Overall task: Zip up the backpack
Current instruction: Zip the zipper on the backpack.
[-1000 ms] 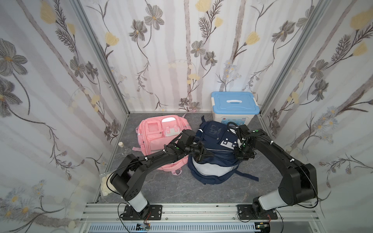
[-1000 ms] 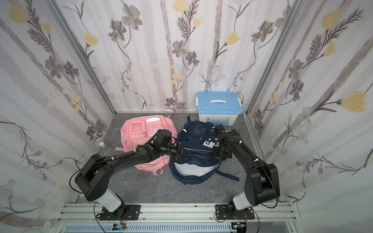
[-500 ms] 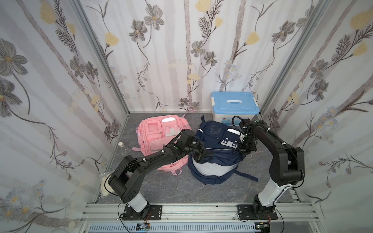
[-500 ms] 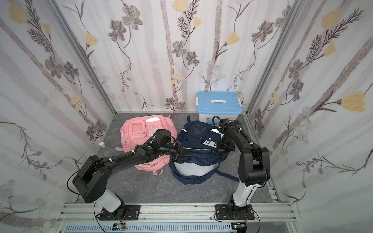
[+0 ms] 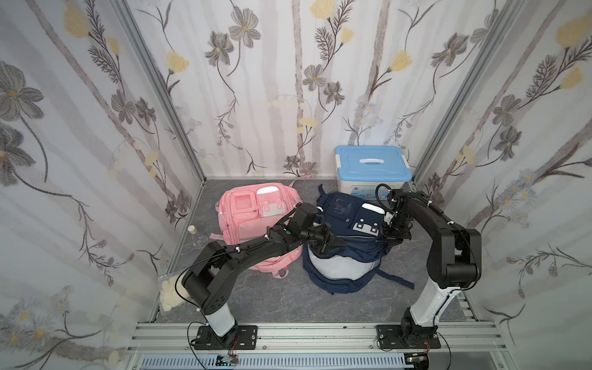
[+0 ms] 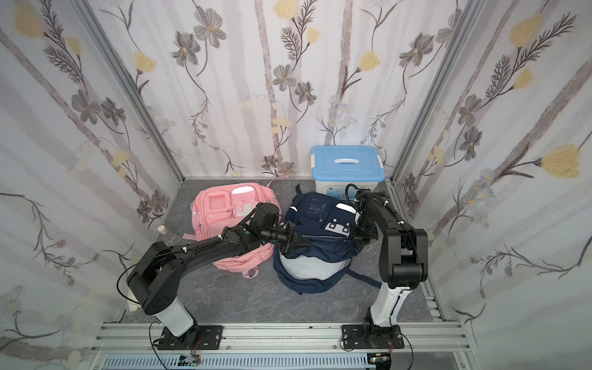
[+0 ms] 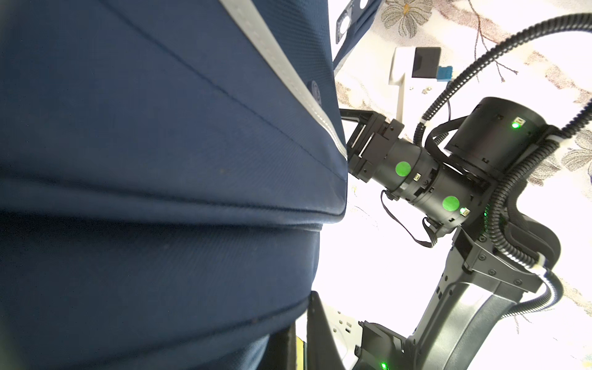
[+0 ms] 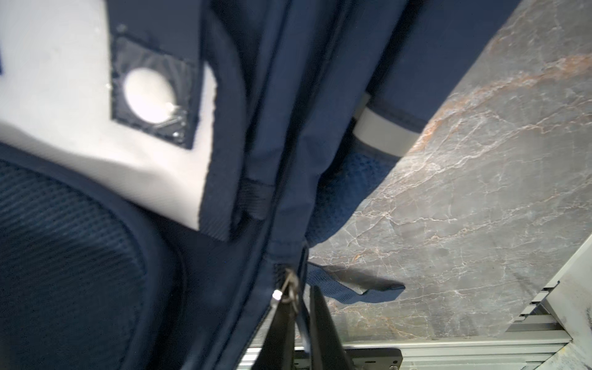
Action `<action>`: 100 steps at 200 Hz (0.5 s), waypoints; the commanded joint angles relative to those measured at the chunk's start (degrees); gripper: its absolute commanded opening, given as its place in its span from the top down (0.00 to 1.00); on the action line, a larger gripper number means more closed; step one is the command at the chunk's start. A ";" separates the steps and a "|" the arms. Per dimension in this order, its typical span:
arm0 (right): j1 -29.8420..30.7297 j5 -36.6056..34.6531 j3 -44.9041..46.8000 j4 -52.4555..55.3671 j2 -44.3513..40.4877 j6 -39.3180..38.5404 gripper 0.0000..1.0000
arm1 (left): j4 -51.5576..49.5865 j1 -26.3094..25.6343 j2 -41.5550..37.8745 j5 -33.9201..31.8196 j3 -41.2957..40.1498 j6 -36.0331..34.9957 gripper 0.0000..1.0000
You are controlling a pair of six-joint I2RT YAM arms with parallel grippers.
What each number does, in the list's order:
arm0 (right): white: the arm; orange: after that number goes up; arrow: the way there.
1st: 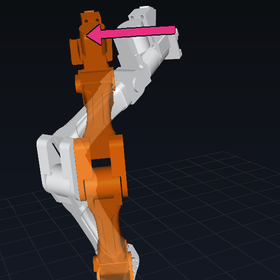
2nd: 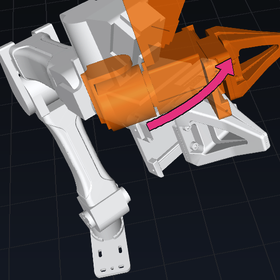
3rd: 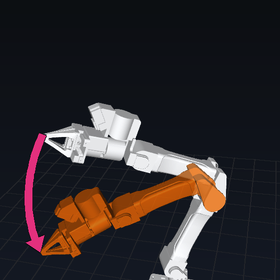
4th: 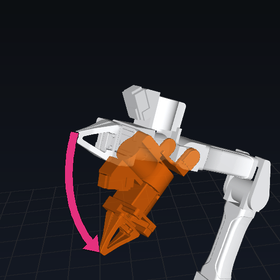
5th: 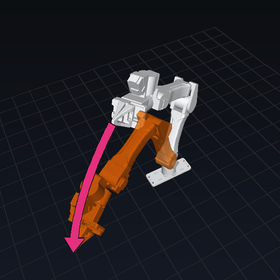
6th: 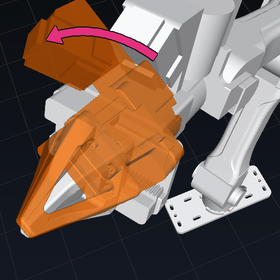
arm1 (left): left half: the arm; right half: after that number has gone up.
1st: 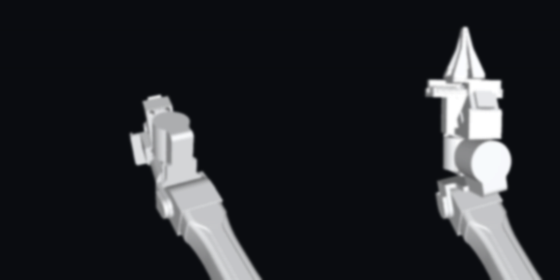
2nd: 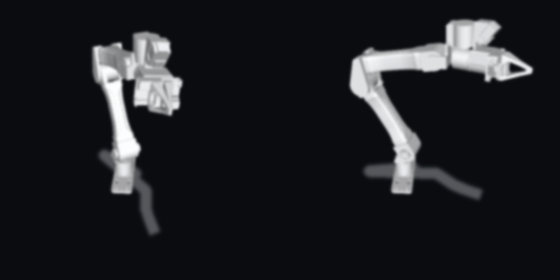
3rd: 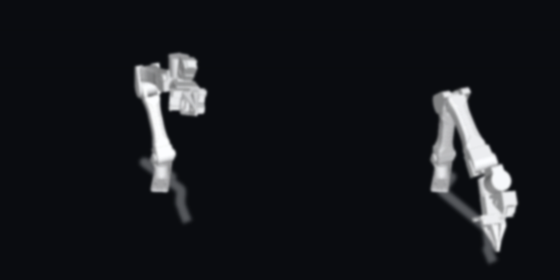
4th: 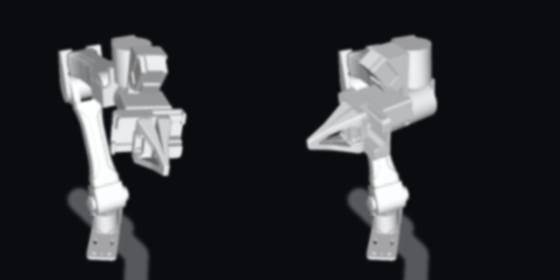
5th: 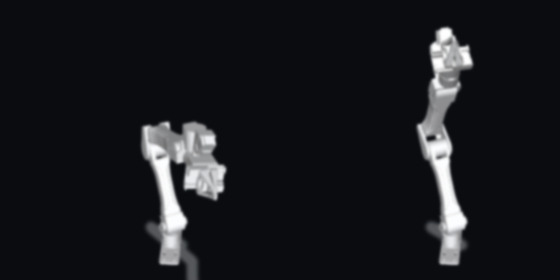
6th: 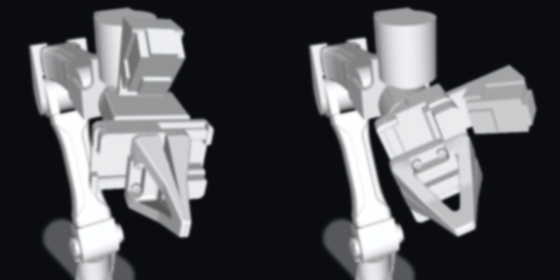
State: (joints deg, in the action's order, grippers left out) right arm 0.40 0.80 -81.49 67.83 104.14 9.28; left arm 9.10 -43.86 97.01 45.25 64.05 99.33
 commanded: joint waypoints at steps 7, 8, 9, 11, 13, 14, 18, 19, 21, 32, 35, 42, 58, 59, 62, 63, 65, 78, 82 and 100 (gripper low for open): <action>-1.63 -15.04 -1.86 -8.29 0.06 0.59 0.85 | 1.03 -0.29 1.44 1.33 2.90 1.22 1.00; -1.63 -15.08 -1.93 -8.27 0.08 0.58 0.85 | 1.11 -0.32 1.52 1.37 3.00 1.26 1.00; -1.63 -15.10 -2.01 -8.25 0.05 0.57 0.85 | 1.10 -0.38 1.65 1.44 3.13 1.33 1.00; -1.63 -15.16 -2.18 -8.29 0.15 0.57 0.84 | 1.23 -0.47 1.81 1.42 3.35 1.38 1.00; -1.63 -15.24 -2.35 -8.28 0.18 0.46 0.84 | 1.32 -0.56 2.07 1.46 3.53 1.43 1.00; -1.63 -15.27 -2.44 -8.26 0.18 0.42 0.83 | 1.38 -0.63 2.14 1.53 3.67 1.46 1.00; -1.63 -15.29 -2.73 -8.23 0.34 0.26 0.80 | 1.57 -0.81 2.62 1.54 4.06 1.55 1.00; -1.63 -15.29 -2.80 -8.19 0.35 0.28 0.78 | 1.64 -0.80 2.73 1.52 4.19 1.60 1.00; -1.63 -15.21 -2.91 -8.17 0.41 0.23 0.75 | 1.76 -0.97 2.89 1.51 4.47 1.64 1.00; -1.48 -13.89 -3.11 -8.14 -0.16 0.61 0.54 | 2.12 -1.44 4.49 1.64 6.25 1.67 1.00; -1.34 -13.30 -2.89 -8.12 -0.63 0.91 0.52 | 2.19 -1.57 4.95 1.70 6.81 1.69 1.00; -0.76 -12.17 -2.13 -8.23 -2.25 1.98 0.51 | 2.48 -1.84 6.25 1.81 8.38 1.80 1.00; 1.99 -12.69 0.60 -8.94 -7.60 4.15 0.44 | 2.83 -2.40 9.41 1.97 12.12 1.79 1.00; 2.20 -12.81 0.75 -8.94 -7.93 4.29 0.43 | 2.84 -2.43 9.64 2.00 12.40 1.81 1.00; 2.69 -13.10 1.18 -8.97 -8.99 4.81 0.40 | 2.89 -2.54 10.15 1.97 13.35 1.76 1.00; 2.86 -13.19 1.26 -8.91 -9.37 4.97 0.40 | 2.92 -2.54 10.45 1.96 13.35 1.75 1.00; 3.11 -13.26 1.54 -8.87 -10.11 5.34 0.37 | 3.00 -2.61 10.93 1.99 13.86 1.73 1.00; 4.68 -11.78 3.15 -8.80 -15.64 8.13 0.32 | 3.18 -2.98 14.09 2.12 17.65 1.65 1.00; 5.30 -11.06 3.80 -8.82 -17.24 9.02 0.32 | 3.24 -3.13 15.12 2.08 18.65 1.74 1.00; 9.07 -10.40 6.27 -8.82 -23.52 11.77 0.29 | 5.26 -3.79 20.50 2.15 24.21 3.27 1.00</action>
State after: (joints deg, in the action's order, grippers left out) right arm 6.04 -9.23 -77.56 59.09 86.65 15.33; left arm 9.41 -47.18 112.77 48.29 83.11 99.35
